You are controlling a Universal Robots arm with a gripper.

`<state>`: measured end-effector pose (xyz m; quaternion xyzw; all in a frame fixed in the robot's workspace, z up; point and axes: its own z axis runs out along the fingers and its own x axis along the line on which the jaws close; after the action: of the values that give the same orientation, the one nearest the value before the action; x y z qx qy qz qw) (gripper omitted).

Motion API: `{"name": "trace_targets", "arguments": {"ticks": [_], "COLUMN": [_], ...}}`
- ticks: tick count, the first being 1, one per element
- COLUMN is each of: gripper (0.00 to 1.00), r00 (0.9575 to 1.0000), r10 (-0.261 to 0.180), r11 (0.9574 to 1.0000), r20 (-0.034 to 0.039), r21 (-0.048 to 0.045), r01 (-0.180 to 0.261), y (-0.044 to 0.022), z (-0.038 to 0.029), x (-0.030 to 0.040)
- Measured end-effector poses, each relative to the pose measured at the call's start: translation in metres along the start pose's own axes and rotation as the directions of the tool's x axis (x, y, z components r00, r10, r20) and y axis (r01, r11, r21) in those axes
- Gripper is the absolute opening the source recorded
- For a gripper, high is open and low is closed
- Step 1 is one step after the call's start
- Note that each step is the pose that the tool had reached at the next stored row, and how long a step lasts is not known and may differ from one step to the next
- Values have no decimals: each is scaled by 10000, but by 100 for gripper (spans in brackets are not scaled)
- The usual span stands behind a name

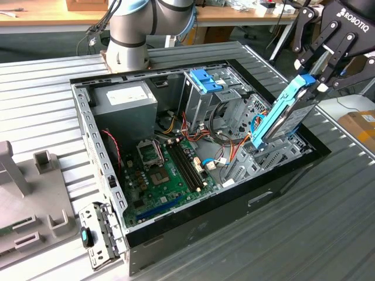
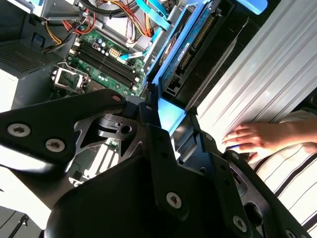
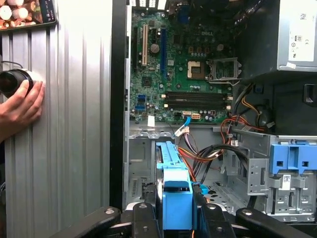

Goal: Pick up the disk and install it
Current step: 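Insert the disk into the insertion slot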

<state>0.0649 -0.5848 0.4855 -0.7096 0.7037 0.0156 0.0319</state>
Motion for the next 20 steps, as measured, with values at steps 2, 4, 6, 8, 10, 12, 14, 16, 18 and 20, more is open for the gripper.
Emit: {"name": "trace_targets", "arguments": {"ticks": [2,4,6,8,10,12,14,16,18,20], "gripper": [37,37,37,37,37,37,37,37,37,37], "r00": [10000,10000,10000,10000,10000,10000,10000,10000,10000,10000], "r10": [-1,0,0,0,0,0,-2,0,0,0], "r11": [10000,10000,10000,10000,10000,10000,10000,10000,10000,10000], "r20": [0,0,-1,-4,-1,-3,0,-1,-3,-2], "r21": [-1,0,0,0,0,0,1,0,0,1], "r01": [1,0,0,0,0,0,2,0,0,0], "y": [0,2,3,3,3,3,4,6,6,6], "z": [6,52,89,95,110,126,137,160,169,174], "x": [-6,2,4,4,5,7,7,9,9,10]}}
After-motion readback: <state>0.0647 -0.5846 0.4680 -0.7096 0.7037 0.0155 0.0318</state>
